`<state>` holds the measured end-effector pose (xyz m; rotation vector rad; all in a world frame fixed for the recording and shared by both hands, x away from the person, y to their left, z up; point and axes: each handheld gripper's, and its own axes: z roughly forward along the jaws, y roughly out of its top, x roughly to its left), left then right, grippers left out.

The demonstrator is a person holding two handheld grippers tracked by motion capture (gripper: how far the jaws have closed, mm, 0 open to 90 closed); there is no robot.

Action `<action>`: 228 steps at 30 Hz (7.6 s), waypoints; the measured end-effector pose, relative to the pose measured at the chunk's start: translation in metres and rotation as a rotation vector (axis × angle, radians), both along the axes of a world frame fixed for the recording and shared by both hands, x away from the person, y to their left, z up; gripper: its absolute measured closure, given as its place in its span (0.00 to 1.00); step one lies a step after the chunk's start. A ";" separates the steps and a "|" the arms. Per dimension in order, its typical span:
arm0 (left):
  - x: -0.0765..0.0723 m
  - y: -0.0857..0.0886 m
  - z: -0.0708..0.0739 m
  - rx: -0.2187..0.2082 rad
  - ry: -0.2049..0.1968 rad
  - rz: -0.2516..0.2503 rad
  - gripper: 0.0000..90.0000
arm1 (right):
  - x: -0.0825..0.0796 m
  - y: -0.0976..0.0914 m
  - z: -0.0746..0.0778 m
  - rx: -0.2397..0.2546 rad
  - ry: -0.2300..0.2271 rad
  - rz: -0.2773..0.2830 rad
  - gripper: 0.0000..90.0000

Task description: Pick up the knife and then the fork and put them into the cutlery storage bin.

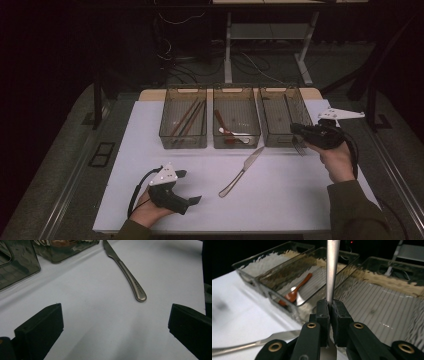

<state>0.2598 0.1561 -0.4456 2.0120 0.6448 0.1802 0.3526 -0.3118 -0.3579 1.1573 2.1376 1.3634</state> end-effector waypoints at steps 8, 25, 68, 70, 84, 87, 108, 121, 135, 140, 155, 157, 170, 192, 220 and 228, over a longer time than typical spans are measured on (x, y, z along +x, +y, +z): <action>-0.001 0.000 0.000 0.002 0.001 -0.001 0.00 | 0.020 -0.009 0.009 0.021 -0.022 -0.057 0.93; -0.001 0.000 0.000 -0.004 0.000 -0.003 0.00 | 0.070 -0.017 0.003 -0.006 -0.002 -0.151 0.93; -0.001 0.000 0.000 -0.009 0.007 -0.006 0.00 | 0.102 -0.018 -0.037 -0.210 0.185 -0.124 0.84; -0.001 0.000 0.000 -0.008 0.007 -0.007 0.00 | 0.101 -0.019 -0.036 -0.184 0.186 -0.127 0.78; -0.002 0.000 0.000 -0.007 0.006 -0.007 0.00 | 0.068 -0.019 -0.008 -0.049 0.123 -0.071 0.48; -0.002 0.000 0.000 -0.005 0.005 -0.007 0.00 | 0.055 -0.014 -0.004 -0.050 0.098 -0.047 0.48; -0.003 0.000 0.001 -0.002 0.002 -0.005 0.00 | -0.004 0.044 -0.030 -0.155 0.128 0.133 0.86; -0.003 0.000 0.001 -0.006 0.003 -0.001 0.00 | 0.012 0.082 -0.049 -0.189 0.166 0.205 0.99; -0.003 0.002 0.002 -0.006 0.001 -0.003 0.00 | 0.036 0.113 -0.073 -0.280 0.230 0.209 0.99; -0.003 0.002 0.002 -0.004 0.001 -0.004 0.00 | 0.039 0.116 -0.079 -0.298 0.242 0.211 0.99; -0.003 0.002 0.002 -0.009 -0.001 -0.003 0.00 | 0.045 0.127 -0.082 -0.356 0.260 0.233 0.99; -0.003 0.002 0.002 -0.008 0.001 -0.003 0.00 | 0.045 0.126 -0.081 -0.360 0.265 0.236 0.99; -0.003 0.002 0.002 -0.009 0.000 -0.005 0.00 | 0.040 0.120 -0.078 -0.388 0.292 0.248 0.99; -0.003 0.001 0.001 -0.011 0.001 -0.005 0.00 | 0.026 0.100 -0.077 -0.385 0.344 0.298 0.99; 0.004 0.000 0.001 -0.027 -0.008 0.000 0.00 | -0.011 0.089 -0.075 -0.407 0.371 0.367 0.99; 0.003 0.000 0.001 -0.032 -0.012 -0.003 0.00 | -0.023 0.089 -0.074 -0.422 0.368 0.390 0.99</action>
